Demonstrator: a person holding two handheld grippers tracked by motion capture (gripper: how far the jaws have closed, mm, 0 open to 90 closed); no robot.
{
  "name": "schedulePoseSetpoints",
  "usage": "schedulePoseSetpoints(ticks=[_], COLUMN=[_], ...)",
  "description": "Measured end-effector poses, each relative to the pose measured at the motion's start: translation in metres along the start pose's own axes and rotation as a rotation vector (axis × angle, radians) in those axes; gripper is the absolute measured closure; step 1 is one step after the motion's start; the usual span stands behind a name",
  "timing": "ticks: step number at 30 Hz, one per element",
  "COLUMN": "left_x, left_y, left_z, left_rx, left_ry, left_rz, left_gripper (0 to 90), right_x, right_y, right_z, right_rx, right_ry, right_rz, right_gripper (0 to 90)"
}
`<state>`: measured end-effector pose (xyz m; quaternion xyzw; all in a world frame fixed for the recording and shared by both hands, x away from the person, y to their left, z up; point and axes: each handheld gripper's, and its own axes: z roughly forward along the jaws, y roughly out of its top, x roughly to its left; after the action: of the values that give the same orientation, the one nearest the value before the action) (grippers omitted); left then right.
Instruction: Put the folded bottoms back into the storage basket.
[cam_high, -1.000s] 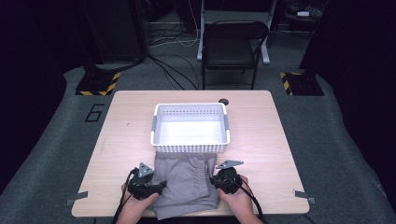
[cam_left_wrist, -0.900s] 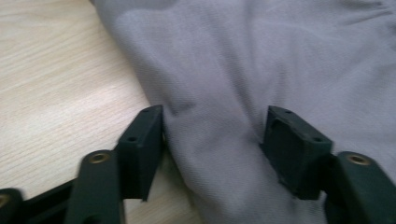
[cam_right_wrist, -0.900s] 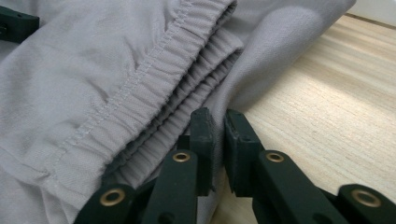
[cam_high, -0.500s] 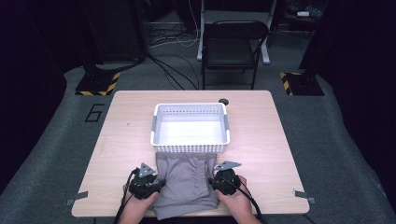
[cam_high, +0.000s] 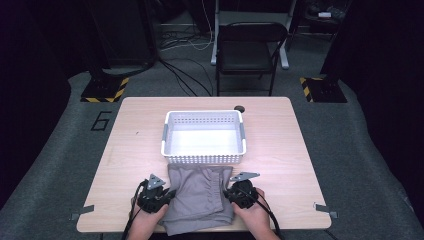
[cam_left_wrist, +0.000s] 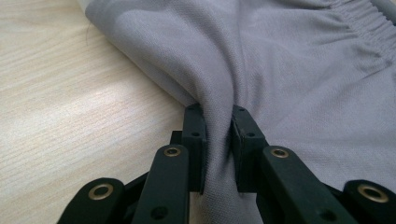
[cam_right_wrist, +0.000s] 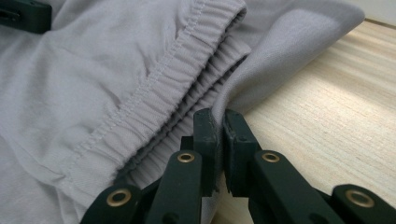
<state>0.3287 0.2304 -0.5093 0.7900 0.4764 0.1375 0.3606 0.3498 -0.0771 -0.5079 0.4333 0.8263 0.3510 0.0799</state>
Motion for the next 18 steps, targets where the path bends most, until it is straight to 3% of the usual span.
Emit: schedulePoseSetpoints(ticks=[3,11,18], left_x=[0.001,0.001,0.003], left_y=[0.001,0.002,0.004], left_z=[-0.001,-0.004,-0.010], left_rx=[0.004,-0.008,-0.006], left_ry=[-0.004,-0.019,-0.049], left_rz=[0.000,-0.020,-0.029], left_gripper=[79.0,79.3,79.3], right_x=[0.001,0.001,0.001], right_y=[0.001,0.004,0.005], right_z=[-0.003,-0.009,-0.014], right_rx=[-0.004,-0.035,-0.031], right_ry=[0.005,0.029,0.049], right_rz=[0.024,0.026,0.043], right_gripper=[85.4,85.5,85.4])
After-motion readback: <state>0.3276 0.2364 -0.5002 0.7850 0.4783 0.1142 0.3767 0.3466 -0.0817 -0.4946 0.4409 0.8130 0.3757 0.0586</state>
